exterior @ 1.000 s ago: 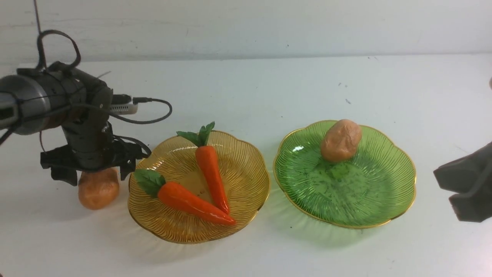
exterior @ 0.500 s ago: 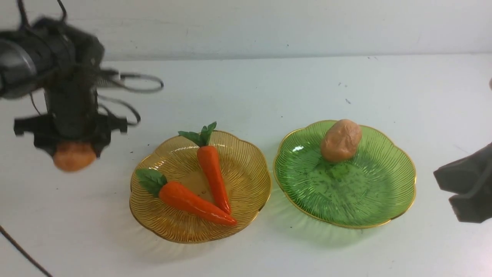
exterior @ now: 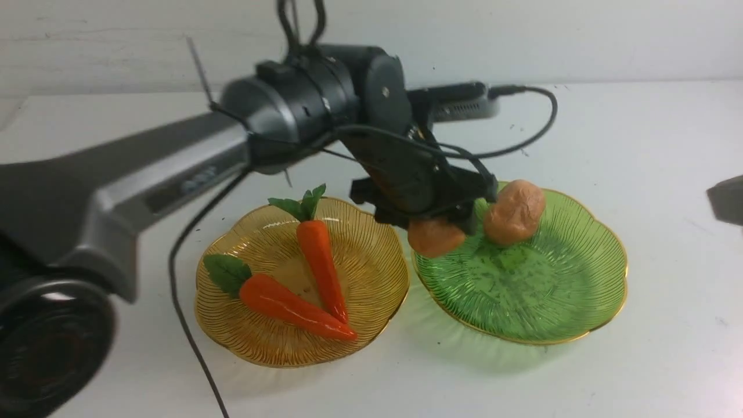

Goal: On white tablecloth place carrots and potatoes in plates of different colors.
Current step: 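Pick up the potato beside the plates and place it on a plate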

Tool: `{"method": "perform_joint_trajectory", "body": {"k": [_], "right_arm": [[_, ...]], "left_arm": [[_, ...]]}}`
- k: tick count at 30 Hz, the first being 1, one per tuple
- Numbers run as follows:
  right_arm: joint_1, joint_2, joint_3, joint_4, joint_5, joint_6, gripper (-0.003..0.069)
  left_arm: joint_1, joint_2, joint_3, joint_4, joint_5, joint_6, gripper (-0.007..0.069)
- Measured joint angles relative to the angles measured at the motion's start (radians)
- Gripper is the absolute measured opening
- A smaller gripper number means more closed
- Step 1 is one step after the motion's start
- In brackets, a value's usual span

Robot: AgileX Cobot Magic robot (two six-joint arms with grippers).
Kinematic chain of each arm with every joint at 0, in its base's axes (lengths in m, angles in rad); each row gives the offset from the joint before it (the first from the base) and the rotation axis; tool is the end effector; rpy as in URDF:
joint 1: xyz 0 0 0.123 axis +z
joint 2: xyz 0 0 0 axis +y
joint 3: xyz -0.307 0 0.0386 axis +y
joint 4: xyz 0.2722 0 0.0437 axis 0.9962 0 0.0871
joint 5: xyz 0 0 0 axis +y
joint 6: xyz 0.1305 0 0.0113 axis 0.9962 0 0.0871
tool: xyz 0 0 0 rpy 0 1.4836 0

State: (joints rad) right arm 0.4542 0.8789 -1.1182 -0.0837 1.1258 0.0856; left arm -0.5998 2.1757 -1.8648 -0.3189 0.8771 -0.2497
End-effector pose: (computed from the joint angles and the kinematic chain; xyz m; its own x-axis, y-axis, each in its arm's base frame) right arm 0.1652 0.0697 0.3974 -0.6619 -0.2682 -0.7000 -0.3578 0.9336 -0.0194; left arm 0.4273 -0.3305 0.2000 -0.9353 0.1200 -0.3328 0.2554 0.8800 -0.4004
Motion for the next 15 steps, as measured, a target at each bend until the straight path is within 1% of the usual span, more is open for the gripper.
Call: {"method": "perform_joint_trajectory", "body": {"k": [6,12,14,15], "right_arm": [[0.000,-0.146,-0.003,-0.029,0.081,0.055,-0.0015],[0.000,-0.267,-0.003,-0.029,0.134,0.081,-0.0015],[0.000,-0.345,0.005,-0.029,0.143,0.093,-0.0015],[0.000,-0.396,0.029,-0.029,0.128,0.099,-0.0015]], "left_arm": [[0.003,0.116,-0.123,-0.052,0.011,0.055,0.0568],[0.003,0.142,-0.181,-0.083,0.015,0.084,0.0664],[0.003,0.142,-0.196,-0.087,0.024,0.085,0.0678],[0.005,0.142,-0.209,-0.088,0.038,0.086,0.0673]]}}
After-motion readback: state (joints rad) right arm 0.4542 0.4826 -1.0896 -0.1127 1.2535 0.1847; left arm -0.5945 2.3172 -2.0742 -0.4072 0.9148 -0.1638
